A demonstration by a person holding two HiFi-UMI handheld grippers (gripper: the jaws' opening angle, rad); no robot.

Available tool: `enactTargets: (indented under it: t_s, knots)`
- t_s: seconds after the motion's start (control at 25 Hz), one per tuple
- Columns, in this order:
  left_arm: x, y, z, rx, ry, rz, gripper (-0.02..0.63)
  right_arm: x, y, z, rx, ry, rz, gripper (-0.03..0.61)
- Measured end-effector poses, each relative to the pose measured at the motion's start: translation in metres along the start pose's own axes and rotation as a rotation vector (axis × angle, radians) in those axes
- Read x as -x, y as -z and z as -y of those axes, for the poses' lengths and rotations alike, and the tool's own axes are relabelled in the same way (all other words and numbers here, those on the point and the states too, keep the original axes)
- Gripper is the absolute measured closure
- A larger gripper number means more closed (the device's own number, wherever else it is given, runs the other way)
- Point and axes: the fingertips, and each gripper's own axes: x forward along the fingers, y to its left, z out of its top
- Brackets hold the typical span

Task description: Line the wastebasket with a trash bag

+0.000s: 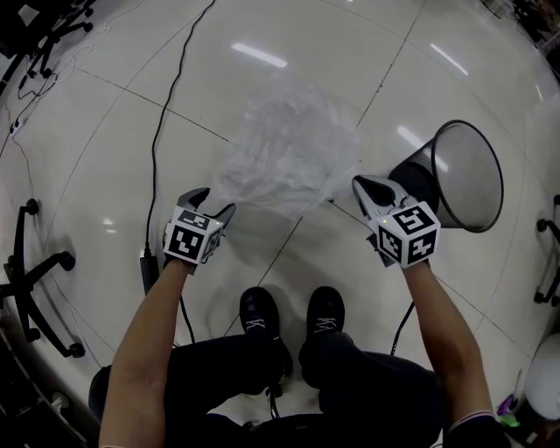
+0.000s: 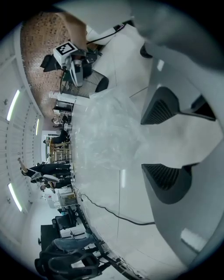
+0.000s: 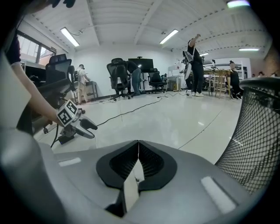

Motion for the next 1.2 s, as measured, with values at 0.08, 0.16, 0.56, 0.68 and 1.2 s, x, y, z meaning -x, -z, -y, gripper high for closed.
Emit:
enactTargets:
  t_s: [0.08,0.16,0.56,0.68,1.2]
  knots:
    - [-0.008,-0.004,0.000,-0.004,0.018,0.005,0.327,-0.003,0.004,0.002,-0.008,0.005,-0.011,0.549]
    - [-0.017,-0.007,0.003,-0.001,0.041,0.005,0.328,-0.004,0.010,0.003,-0.018,0.003,-0.026,0.535]
    - [-0.025,-0.019,-0.001,-0.019,0.053,0.024,0.601,-0.012,0.037,0.017,-0.027,0.053,-0.092,0.483]
    - [-0.021,-0.018,-0.005,-0.008,0.047,0.021,0.601,-0.020,0.047,0.029,-0.041,0.082,-0.128,0.404]
    - [0.015,-0.053,-0.030,-0.090,0.039,0.038,0.601,-0.045,0.020,0.017,-0.032,-0.041,-0.085,0.577]
